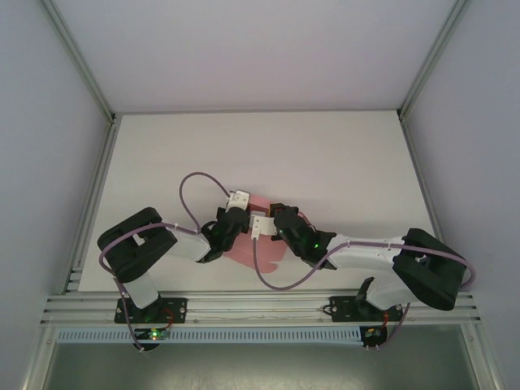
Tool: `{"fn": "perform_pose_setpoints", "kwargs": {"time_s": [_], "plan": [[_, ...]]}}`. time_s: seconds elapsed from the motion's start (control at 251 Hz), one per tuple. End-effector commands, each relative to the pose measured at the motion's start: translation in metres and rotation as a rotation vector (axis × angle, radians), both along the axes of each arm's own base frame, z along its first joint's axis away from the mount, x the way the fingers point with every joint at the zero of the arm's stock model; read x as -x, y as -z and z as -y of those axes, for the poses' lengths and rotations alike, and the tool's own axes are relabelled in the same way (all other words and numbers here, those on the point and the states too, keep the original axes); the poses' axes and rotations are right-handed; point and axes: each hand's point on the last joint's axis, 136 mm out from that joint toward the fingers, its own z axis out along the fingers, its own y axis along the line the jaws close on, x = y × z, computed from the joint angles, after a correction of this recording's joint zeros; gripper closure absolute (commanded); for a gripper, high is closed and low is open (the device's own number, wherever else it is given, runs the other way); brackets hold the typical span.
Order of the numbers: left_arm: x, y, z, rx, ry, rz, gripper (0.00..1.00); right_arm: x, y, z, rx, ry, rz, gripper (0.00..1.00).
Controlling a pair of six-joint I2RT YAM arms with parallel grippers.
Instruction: Assemble paper box
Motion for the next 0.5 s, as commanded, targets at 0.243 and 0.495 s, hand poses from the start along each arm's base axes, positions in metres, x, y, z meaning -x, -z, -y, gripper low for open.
{"fn": "perform_pose_setpoints", "kwargs": {"time_s": [0.243, 0.495], "plan": [[0.004, 0.011, -0.028, -0.061, -0.012, -0.038, 0.89, 0.015, 0.032, 0.01, 0.072, -0.025, -0.115, 0.82], [0.0, -0.021, -0.016, 0.024, 0.01, 0.018, 0.98, 0.017, 0.002, -0.002, 0.008, -0.071, -0.104, 0.55]]}}
